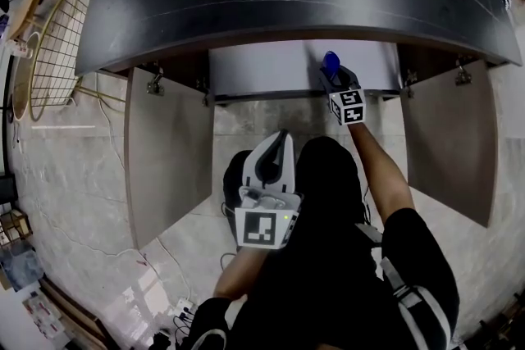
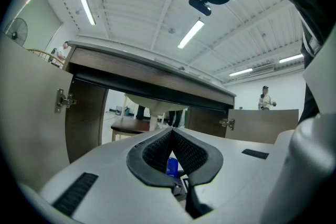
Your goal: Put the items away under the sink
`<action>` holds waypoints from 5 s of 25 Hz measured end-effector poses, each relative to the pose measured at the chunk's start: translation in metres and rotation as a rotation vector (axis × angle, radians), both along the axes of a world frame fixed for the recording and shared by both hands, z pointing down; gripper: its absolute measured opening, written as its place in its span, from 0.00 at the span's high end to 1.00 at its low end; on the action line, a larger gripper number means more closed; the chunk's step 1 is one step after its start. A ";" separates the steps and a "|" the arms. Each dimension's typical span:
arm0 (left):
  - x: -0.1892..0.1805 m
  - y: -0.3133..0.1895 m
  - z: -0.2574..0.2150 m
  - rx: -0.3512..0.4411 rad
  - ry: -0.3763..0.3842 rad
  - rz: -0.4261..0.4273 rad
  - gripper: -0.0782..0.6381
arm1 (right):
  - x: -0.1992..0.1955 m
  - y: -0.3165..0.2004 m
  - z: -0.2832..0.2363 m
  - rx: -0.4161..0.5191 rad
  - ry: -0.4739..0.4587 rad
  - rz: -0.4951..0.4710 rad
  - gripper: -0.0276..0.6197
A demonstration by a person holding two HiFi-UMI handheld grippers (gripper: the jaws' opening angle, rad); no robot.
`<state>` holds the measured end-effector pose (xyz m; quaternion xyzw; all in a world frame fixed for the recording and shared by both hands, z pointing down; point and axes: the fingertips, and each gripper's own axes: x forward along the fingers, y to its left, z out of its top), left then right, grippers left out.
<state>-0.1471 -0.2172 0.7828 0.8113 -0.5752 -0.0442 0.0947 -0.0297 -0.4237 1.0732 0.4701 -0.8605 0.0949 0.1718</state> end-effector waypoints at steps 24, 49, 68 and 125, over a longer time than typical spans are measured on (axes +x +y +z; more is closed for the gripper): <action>-0.004 0.011 0.003 0.017 0.011 0.014 0.87 | -0.001 0.016 0.016 -0.012 0.037 0.004 0.68; -0.003 0.003 -0.128 -0.152 0.058 0.044 0.87 | 0.025 0.127 -0.056 -0.400 0.123 0.076 0.91; 0.018 0.060 -0.414 -0.177 -0.005 0.102 0.87 | 0.045 0.255 -0.350 -0.611 0.080 0.214 0.94; 0.026 0.139 -0.563 -0.007 -0.051 0.166 0.87 | 0.028 0.351 -0.834 0.095 -0.230 0.181 0.94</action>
